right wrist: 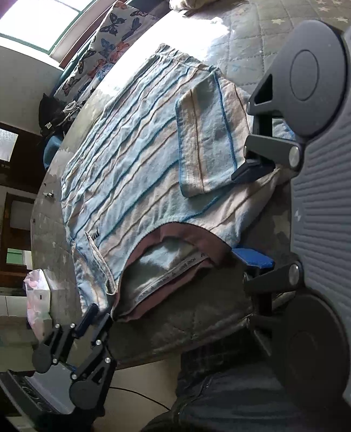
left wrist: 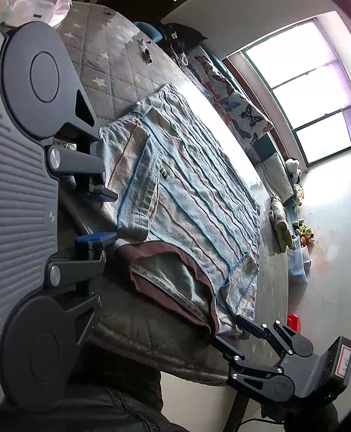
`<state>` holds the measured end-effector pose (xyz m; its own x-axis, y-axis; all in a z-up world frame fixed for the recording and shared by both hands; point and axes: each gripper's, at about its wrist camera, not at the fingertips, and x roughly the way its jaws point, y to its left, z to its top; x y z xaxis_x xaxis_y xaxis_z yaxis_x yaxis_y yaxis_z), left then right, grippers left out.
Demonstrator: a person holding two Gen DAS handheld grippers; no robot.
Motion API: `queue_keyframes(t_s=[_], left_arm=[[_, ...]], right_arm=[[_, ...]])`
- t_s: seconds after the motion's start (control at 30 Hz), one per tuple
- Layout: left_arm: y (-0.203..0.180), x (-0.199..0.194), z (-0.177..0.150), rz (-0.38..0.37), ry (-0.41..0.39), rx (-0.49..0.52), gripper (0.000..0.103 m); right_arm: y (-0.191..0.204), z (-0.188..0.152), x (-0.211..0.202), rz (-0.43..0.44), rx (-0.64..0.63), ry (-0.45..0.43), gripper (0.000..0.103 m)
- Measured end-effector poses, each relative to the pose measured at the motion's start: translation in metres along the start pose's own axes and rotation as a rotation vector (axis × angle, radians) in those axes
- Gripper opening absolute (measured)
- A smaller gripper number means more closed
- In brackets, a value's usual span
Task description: Fold clothes
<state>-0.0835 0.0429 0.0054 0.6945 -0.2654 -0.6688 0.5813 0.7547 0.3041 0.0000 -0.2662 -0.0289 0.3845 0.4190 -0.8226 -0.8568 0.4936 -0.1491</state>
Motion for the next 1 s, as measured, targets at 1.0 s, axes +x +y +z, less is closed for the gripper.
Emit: queue_keyframes(t_s=[1.0], left_arm=[[-0.004,0.001,0.016,0.026,-0.078,-0.012,0.010]], right_arm=[[0.002,-0.002,-0.001,-0.039,0.021,-0.047,0.053]])
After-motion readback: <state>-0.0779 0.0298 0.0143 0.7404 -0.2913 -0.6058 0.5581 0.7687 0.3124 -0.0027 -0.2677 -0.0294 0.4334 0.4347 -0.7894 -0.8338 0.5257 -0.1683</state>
